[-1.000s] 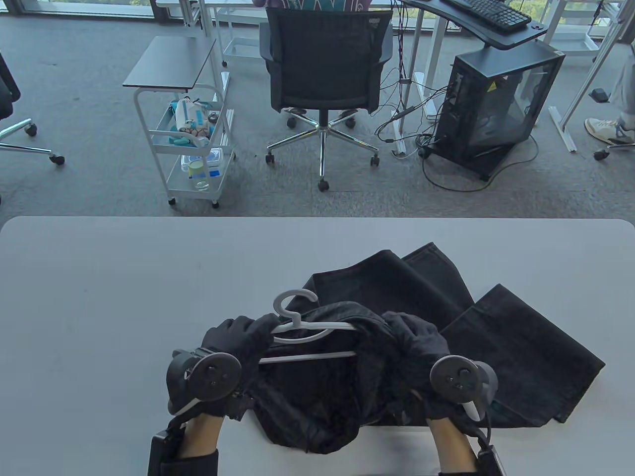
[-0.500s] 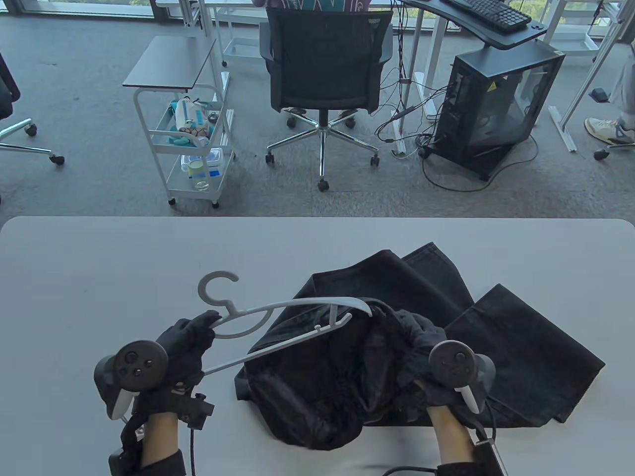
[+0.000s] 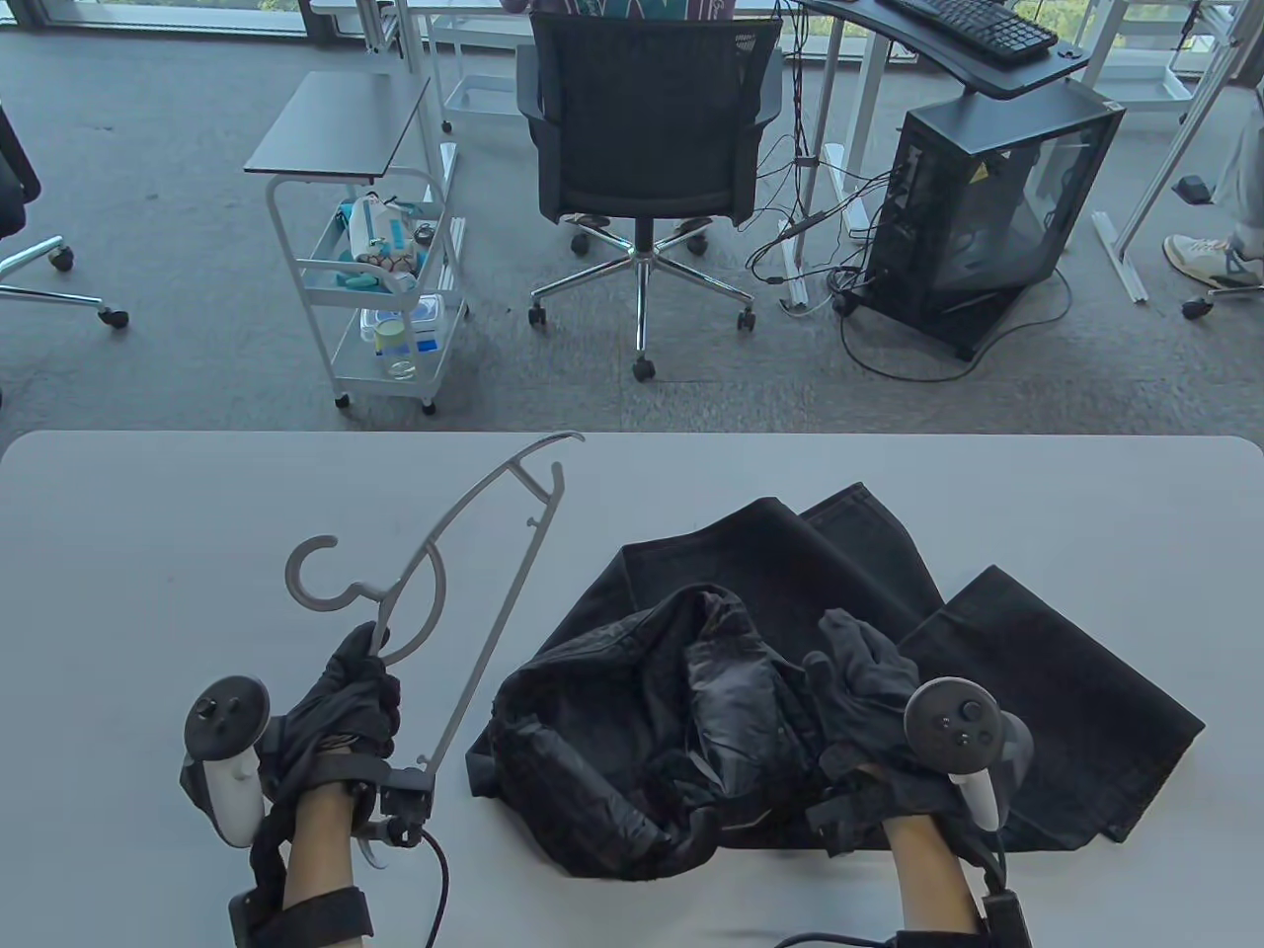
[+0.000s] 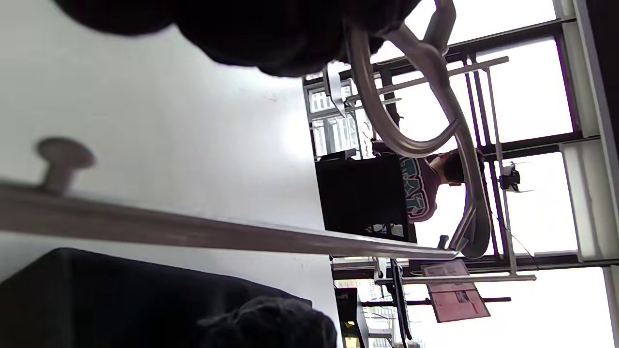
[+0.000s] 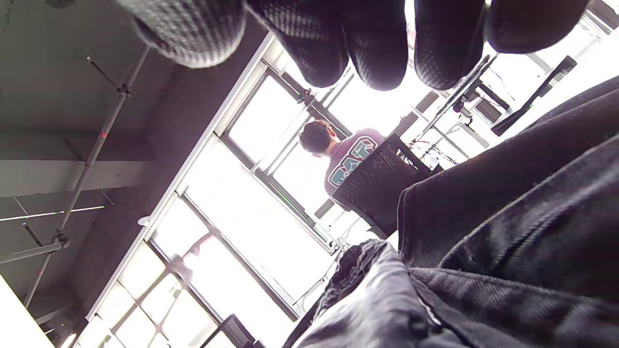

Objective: Remove trousers from gray hanger

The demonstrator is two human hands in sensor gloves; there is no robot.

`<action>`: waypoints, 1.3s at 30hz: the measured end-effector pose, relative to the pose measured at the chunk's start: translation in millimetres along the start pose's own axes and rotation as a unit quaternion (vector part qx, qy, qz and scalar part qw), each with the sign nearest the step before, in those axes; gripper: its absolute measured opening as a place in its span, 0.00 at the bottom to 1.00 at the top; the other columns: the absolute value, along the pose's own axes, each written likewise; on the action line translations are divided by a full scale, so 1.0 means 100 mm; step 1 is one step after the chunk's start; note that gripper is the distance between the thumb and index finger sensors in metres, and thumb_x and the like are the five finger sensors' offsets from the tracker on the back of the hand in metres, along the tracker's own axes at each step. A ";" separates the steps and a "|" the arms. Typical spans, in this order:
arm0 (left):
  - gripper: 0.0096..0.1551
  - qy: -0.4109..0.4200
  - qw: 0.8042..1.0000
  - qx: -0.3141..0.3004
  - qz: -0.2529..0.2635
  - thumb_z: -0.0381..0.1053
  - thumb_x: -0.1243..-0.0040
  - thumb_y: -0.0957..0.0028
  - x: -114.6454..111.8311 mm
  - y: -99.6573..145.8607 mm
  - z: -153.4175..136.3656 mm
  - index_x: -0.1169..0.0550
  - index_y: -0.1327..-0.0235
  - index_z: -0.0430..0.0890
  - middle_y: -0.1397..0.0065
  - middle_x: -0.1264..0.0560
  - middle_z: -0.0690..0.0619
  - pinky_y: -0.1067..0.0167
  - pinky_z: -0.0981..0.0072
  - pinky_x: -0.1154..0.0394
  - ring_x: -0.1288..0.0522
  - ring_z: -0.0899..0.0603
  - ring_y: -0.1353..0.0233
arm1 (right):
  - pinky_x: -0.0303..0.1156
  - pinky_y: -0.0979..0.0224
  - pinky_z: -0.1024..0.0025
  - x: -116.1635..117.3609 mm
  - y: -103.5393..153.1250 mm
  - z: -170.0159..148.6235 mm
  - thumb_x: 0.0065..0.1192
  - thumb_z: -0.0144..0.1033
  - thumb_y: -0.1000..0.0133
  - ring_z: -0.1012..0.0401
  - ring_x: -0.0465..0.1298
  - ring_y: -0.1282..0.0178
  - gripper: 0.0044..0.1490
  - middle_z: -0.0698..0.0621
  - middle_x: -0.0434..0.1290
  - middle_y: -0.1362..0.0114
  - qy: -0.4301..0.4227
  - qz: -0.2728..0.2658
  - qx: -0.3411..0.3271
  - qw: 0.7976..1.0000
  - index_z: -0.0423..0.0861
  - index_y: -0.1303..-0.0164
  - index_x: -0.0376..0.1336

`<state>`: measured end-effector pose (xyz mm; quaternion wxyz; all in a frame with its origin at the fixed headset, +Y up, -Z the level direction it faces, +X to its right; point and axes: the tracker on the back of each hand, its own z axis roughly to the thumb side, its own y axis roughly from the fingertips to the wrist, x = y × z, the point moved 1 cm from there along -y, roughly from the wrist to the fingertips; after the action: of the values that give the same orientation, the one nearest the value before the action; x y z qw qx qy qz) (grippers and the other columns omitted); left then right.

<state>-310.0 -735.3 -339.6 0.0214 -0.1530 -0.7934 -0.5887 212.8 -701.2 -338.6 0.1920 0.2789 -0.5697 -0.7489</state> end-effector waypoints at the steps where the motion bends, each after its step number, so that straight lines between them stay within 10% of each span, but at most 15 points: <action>1: 0.32 0.007 1.000 0.024 0.004 0.49 0.49 0.43 -0.01 -0.02 -0.05 0.35 0.22 0.57 0.44 0.22 0.46 0.58 0.50 0.21 0.21 0.45 0.59 | 0.64 0.37 0.36 0.01 0.00 0.00 0.49 0.58 0.43 0.34 0.65 0.30 0.45 0.37 0.61 0.22 0.002 0.002 0.001 1.000 0.39 0.23 0.57; 14: 0.35 0.000 0.989 0.146 -0.005 0.43 0.52 0.41 -0.12 -0.20 -0.45 0.45 0.19 0.50 0.36 0.27 0.39 0.56 0.52 0.20 0.21 0.43 0.55 | 0.63 0.37 0.35 0.07 0.00 -0.01 0.49 0.57 0.42 0.33 0.64 0.29 0.45 0.37 0.61 0.22 0.007 0.024 0.003 1.000 0.39 0.23 0.58; 24: 0.42 0.017 0.995 0.088 -0.035 0.51 0.54 0.38 -0.13 -0.15 -0.42 0.58 0.20 0.42 0.18 0.60 0.29 0.35 0.27 0.45 0.52 0.21 0.25 | 0.63 0.37 0.34 0.12 0.01 -0.04 0.49 0.57 0.42 0.32 0.64 0.29 0.44 0.37 0.61 0.22 0.001 0.041 0.015 0.999 0.39 0.24 0.59; 39: 0.46 -0.043 0.999 0.024 0.000 0.59 0.52 0.39 -0.11 0.01 -0.20 0.54 0.19 0.40 0.19 0.58 0.25 0.36 0.23 0.51 0.60 0.15 0.26 | 0.61 0.36 0.32 -0.09 0.00 -0.09 0.52 0.58 0.42 0.31 0.63 0.27 0.44 0.38 0.61 0.21 0.020 0.010 0.020 1.000 0.40 0.22 0.58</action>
<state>-301.9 -756.6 -334.5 -0.0092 -0.1776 -0.8076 -0.5623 225.4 -702.1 -338.4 0.2057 0.2919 -0.5836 -0.7293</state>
